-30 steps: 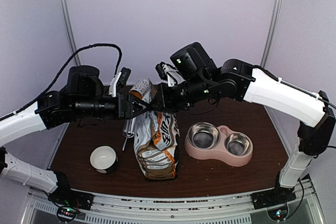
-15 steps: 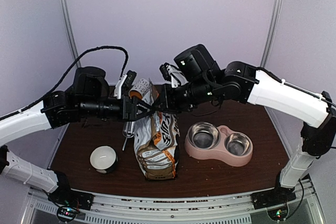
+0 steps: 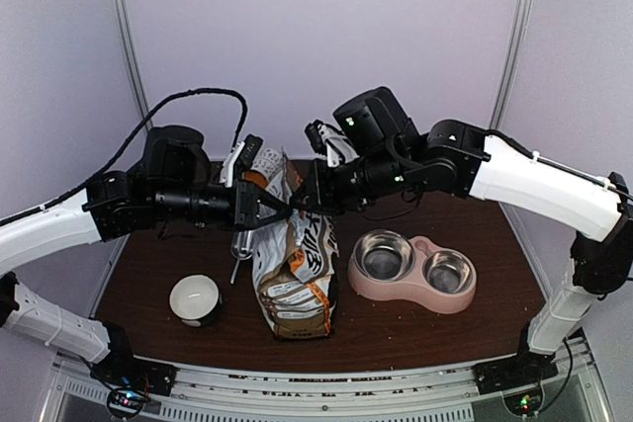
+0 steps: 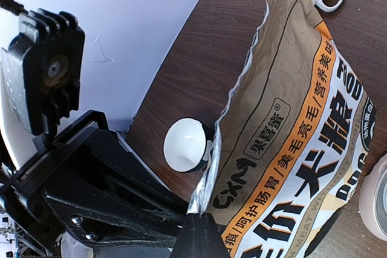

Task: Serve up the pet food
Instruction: Open the seal of the pet food bag.

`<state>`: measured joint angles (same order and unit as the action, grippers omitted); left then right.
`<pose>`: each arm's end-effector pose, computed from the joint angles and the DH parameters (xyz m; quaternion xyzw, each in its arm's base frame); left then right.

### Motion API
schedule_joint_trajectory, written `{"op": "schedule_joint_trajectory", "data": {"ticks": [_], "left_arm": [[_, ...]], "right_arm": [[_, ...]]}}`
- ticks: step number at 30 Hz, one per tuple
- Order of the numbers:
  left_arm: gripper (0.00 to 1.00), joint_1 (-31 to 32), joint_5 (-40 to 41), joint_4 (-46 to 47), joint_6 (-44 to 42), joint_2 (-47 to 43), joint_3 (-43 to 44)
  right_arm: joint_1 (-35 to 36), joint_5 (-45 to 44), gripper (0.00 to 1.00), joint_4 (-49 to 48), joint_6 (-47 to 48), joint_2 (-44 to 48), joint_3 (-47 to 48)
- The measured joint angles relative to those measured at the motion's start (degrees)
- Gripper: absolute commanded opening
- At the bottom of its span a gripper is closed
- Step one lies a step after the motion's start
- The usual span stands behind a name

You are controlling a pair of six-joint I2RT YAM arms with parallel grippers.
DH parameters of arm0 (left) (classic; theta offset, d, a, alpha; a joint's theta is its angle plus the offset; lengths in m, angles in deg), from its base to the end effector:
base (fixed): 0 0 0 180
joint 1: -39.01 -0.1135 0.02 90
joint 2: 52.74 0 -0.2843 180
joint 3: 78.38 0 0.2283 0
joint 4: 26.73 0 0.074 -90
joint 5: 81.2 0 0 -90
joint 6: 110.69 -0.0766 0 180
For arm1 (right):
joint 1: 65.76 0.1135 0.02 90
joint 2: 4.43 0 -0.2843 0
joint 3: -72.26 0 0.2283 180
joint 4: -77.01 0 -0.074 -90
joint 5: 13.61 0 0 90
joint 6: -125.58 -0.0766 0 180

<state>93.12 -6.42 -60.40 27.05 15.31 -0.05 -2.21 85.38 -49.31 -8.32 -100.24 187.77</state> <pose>0.1444 -0.2339 0.3592 0.1186 0.8231 -0.4923 0.2571 0.1620 0.3526 0.3897 -0.1865 0.8610 0.4184 0.2212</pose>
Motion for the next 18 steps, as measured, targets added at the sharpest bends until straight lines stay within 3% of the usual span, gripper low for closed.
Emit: {"op": "schedule_joint_trajectory", "data": {"ticks": [6, 18], "left_arm": [[0.09, 0.0, -0.66, 0.39, 0.22, 0.76, 0.02], [0.38, -1.95, 3.8, -0.52, 1.73, -1.88, 0.04]], "right_arm": [[-0.37, 1.73, 0.0, -2.14, 0.24, 0.68, -1.68], [-0.5, 3.41, 0.0, -6.19, 0.22, 1.11, -3.48]]}}
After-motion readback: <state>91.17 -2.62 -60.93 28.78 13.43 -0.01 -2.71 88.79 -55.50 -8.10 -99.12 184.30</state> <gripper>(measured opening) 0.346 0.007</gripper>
